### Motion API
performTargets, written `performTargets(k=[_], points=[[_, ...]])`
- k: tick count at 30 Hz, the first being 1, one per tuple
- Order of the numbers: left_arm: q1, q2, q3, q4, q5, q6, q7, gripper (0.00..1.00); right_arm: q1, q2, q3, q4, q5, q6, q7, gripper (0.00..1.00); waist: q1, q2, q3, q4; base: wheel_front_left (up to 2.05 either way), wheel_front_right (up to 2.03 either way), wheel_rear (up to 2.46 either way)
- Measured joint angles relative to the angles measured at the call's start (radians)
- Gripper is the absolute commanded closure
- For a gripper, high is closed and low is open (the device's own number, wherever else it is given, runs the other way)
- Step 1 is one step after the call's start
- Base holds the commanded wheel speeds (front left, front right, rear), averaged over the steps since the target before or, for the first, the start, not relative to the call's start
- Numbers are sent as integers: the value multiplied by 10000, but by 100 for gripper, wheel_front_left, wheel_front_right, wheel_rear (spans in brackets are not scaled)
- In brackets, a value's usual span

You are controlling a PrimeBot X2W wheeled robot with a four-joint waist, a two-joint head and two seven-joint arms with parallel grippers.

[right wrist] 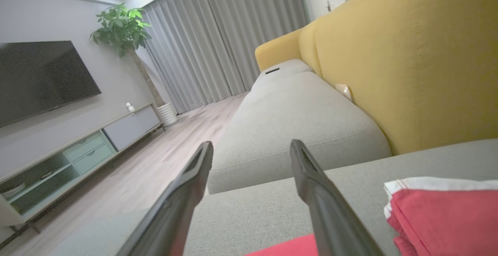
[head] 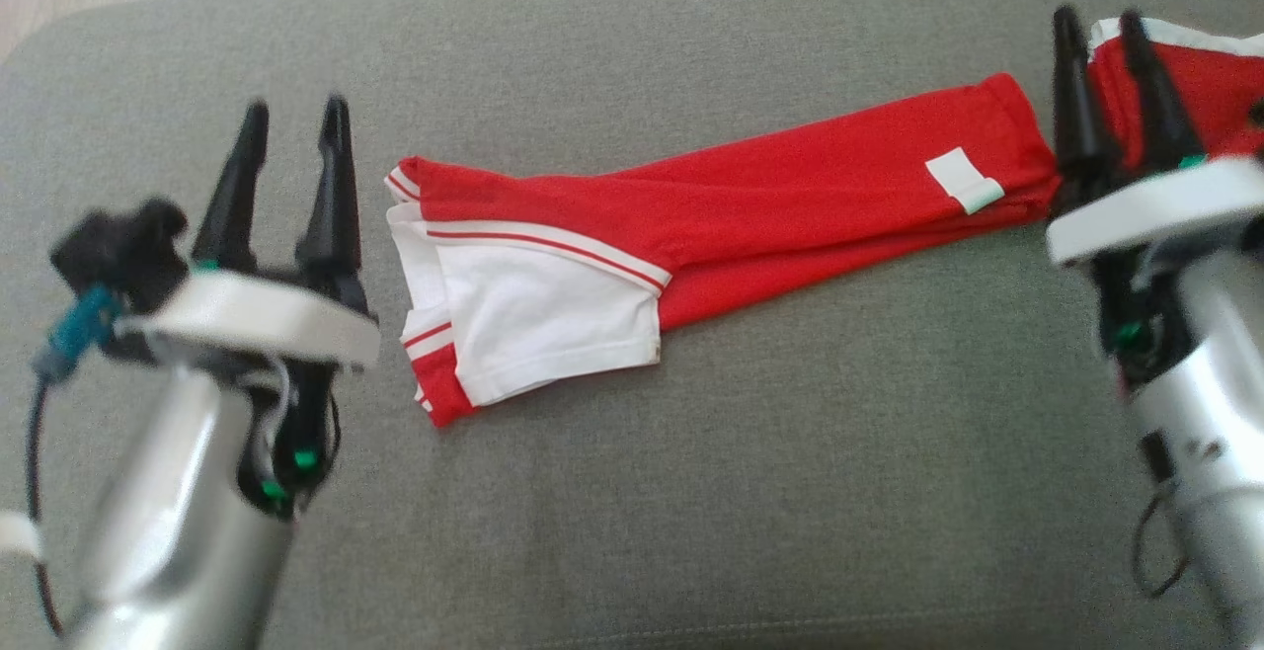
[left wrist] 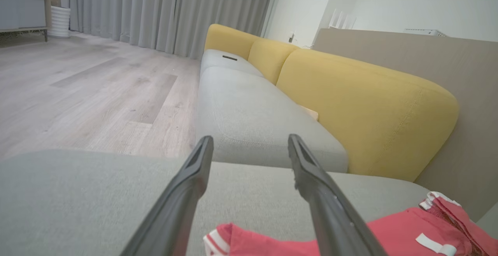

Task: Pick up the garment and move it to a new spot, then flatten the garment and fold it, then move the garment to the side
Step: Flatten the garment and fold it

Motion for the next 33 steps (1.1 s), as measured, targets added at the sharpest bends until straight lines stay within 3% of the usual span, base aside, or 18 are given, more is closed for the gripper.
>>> performTargets(k=[8, 14, 22, 29, 33], points=[[1804, -1760, 1795, -130, 2169, -1384, 0, 0, 2262, 1960, -1981, -915, -2385, 0, -29, 0, 0, 0, -120, -38, 0, 0, 0], [2104, -2263, 2383, 31, 2905, -2027, -2, 0, 2632, 2276, -2439, -961, -3377, 0, -29, 0, 0, 0, -40, 82, 0, 0, 0], [1793, -2410, 2451, 268, 3177, -2211, 0, 0, 1849, 2186, -3526, 23, -4309, 0, 407, 0, 1, 0, 469, 419, 0, 0, 0], [1371, -2470, 1923, 355, 3028, -2213, 0, 0, 534, 1983, -5611, 2157, -5496, 0, 802, 0, 2, 0, 1023, 824, 0, 0, 0], [1230, -2510, 1772, 364, 2894, -2215, 0, 0, 213, 2067, -6228, 3289, -5856, 0, 1183, 0, 2, 0, 1231, 1057, 0, 0, 0]])
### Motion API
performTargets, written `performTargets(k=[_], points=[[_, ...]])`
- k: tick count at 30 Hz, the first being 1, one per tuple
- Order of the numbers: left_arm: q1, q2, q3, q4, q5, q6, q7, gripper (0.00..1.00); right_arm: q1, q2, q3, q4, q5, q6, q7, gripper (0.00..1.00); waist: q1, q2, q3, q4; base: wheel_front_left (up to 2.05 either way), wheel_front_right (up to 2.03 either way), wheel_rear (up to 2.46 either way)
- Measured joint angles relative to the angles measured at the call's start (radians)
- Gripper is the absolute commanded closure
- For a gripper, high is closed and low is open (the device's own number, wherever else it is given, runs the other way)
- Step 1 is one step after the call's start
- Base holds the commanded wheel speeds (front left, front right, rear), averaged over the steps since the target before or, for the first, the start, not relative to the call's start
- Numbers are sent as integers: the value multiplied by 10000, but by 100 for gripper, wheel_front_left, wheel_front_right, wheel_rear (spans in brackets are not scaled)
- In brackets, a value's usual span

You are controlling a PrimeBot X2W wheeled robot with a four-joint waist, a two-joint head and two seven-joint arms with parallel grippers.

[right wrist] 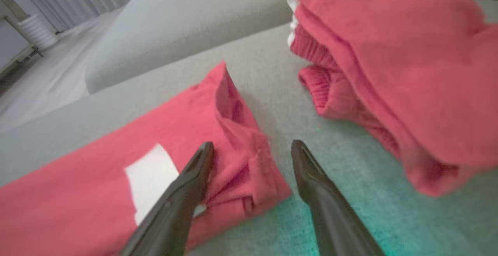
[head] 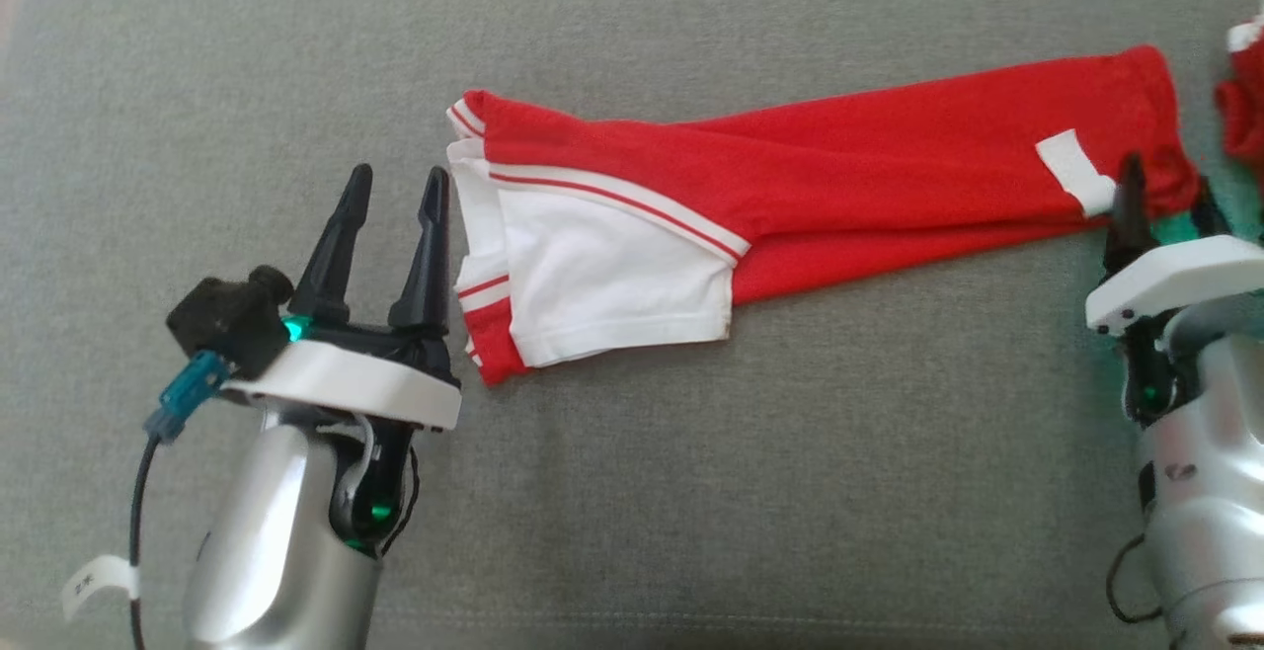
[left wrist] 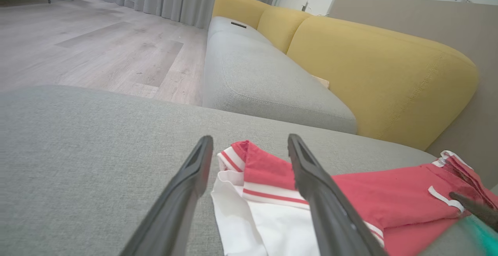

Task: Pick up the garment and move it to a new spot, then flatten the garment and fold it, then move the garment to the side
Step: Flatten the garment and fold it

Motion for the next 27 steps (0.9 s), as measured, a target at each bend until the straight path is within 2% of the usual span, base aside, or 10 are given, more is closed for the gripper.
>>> performTargets(k=[5, 9, 10, 11, 20, 27], points=[[-16, 0, 10, 2, 0, 0, 0, 0, -465, 113, -364, 849, -23, 0, 176, 0, 0, 0, 110, 105, 0, 0, 0], [-14, 0, 33, 35, 0, 0, -2, 0, -767, 211, -67, 1221, 12, 0, 245, 0, 0, 0, 73, 25, 0, 0, 0], [-13, 0, 29, 52, 0, 0, 0, 0, -767, 234, 94, 1223, 21, 0, 217, 62, -1, 0, 48, -11, 0, 0, 0], [-12, -2, 23, 82, 0, 0, 0, 0, -765, 282, 205, 1229, 29, 0, 107, 100, 0, 0, 17, -50, 0, 0, 0], [62, 6, -105, 249, -102, 0, 0, 0, -524, 234, 543, 1181, 332, 0, -631, 100, -1, 0, -468, -452, 0, 0, 0], [315, 2, -232, 257, -178, 0, 0, 0, 376, -240, -67, 711, 445, 0, -949, 100, -1, 0, -945, -822, 0, 0, 0]])
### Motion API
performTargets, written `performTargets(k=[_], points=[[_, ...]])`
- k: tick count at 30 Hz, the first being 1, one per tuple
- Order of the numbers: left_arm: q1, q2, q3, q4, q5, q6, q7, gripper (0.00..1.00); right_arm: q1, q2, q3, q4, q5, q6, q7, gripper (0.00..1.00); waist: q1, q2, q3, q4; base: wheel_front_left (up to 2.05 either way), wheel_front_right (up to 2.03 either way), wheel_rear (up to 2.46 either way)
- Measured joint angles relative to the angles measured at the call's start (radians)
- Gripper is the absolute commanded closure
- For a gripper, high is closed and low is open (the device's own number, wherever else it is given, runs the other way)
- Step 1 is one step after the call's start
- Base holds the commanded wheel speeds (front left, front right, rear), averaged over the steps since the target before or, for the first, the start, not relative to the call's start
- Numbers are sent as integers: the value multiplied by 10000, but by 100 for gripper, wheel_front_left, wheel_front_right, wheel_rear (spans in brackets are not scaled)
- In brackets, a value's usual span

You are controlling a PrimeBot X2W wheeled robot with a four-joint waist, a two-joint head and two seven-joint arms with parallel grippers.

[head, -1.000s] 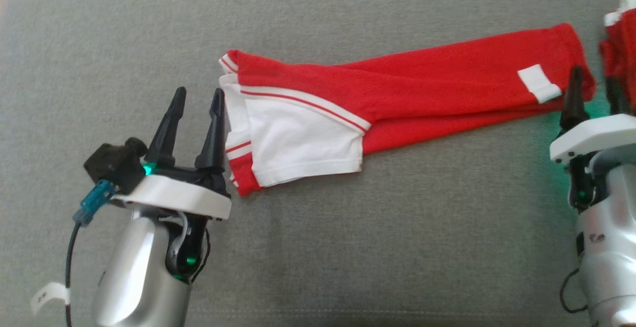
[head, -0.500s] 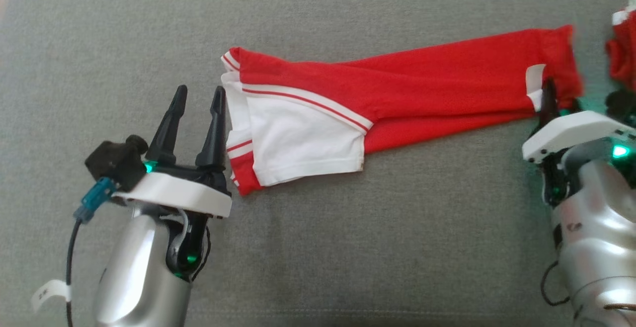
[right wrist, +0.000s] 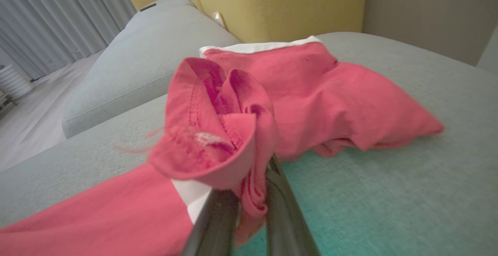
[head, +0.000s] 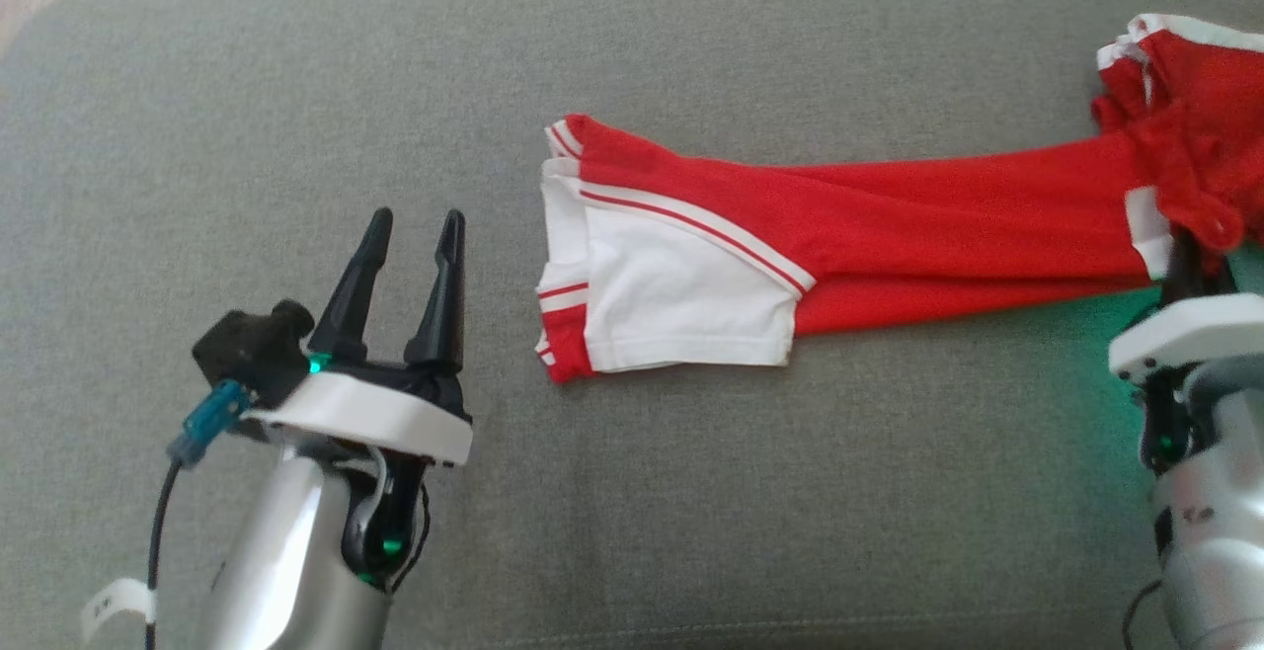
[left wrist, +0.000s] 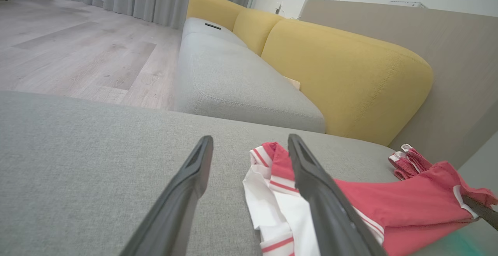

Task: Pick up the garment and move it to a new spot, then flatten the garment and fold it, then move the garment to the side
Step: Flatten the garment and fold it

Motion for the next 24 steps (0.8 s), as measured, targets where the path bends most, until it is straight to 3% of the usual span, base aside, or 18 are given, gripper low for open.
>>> performTargets(k=[8, 15, 24], points=[[231, 4, -232, 50, -98, 0, 0, 0, 443, 305, -247, -700, 50, 0, -84, 100, 0, 0, -327, -64, 0, 0, 0], [407, 19, -226, 136, -171, 0, 0, 0, 616, 830, 1239, -2594, 407, 0, -221, 100, 0, 0, -715, 171, 0, 0, 0], [713, 44, -245, 151, -173, 0, 0, 0, 1054, 1162, 3143, -3751, 1480, 0, 265, 100, 0, 0, -980, 724, 0, 0, 0]])
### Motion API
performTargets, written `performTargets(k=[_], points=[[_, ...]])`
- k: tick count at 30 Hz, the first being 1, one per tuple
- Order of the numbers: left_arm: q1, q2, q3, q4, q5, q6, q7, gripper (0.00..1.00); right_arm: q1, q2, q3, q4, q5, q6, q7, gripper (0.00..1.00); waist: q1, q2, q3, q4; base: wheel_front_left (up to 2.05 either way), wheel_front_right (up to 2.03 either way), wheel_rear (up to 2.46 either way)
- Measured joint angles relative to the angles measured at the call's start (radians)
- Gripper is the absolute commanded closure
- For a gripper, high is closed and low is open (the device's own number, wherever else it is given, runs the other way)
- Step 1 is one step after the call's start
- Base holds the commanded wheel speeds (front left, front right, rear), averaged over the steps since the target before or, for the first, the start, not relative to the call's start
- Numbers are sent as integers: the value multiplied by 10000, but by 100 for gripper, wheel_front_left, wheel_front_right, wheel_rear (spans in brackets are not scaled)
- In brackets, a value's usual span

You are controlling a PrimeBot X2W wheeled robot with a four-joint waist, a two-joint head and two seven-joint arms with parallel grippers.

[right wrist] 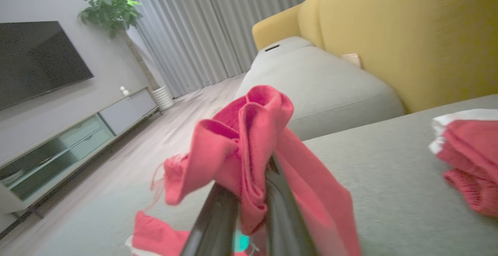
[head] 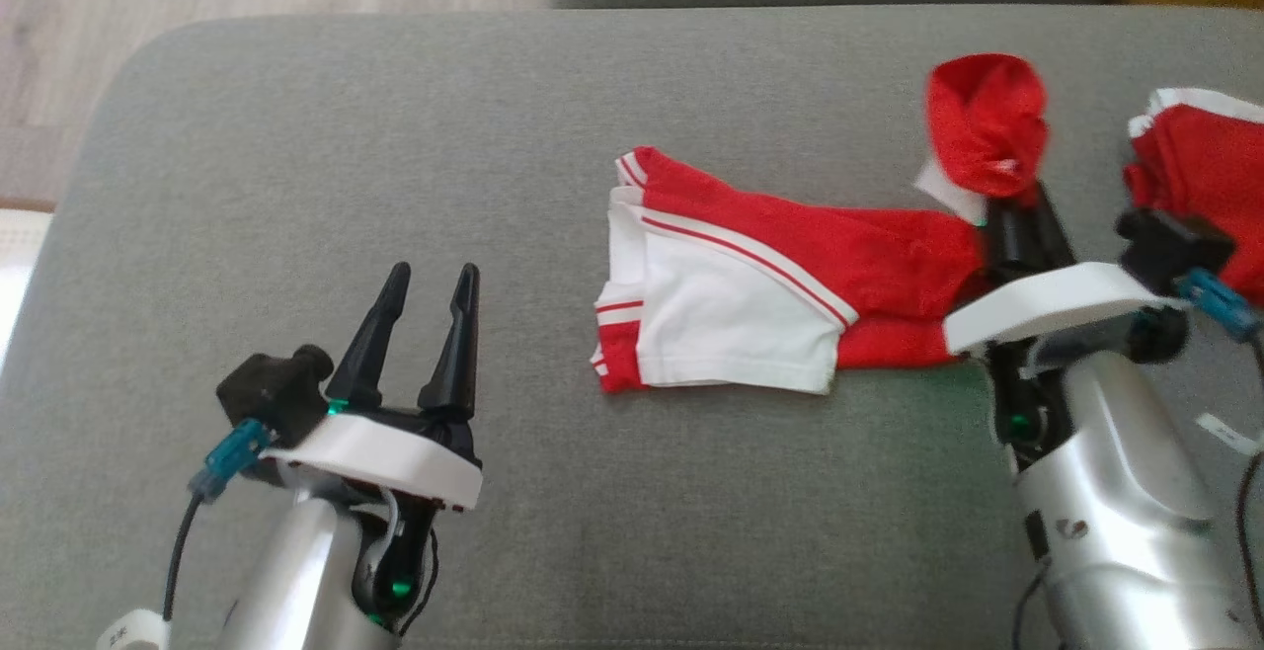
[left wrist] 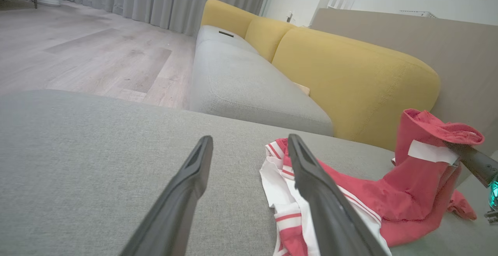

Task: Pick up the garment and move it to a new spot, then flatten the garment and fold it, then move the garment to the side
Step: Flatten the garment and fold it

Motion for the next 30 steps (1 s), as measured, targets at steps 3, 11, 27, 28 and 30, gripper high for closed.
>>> performTargets(k=[3, 11, 27, 28, 30], points=[[32, 4, -31, 2, 0, 0, 0, 0, 0, 0, 872, -205, 708, 0, 140, 100, 0, 0, -30, 235, 0, 0, 0], [41, 4, -111, 31, -46, 0, 0, 0, -20, 19, 2708, 301, 1557, 0, 121, 100, 0, 0, 47, 895, 0, 0, 0], [34, -6, -391, 65, -104, 0, 0, 0, -751, 17, 4230, 2044, 1988, 0, -474, 45, 0, 0, 464, 1853, 0, 0, 0], [33, -10, -412, 65, -104, 0, 0, 0, -750, 15, 4337, 2199, 1987, 0, -483, 0, 0, 0, 497, 1897, 0, 0, 0], [32, -10, -428, 67, -104, 0, 0, 0, -750, 13, 4479, 2368, 1996, 0, -483, 0, 0, 0, 527, 1941, 0, 0, 0]])
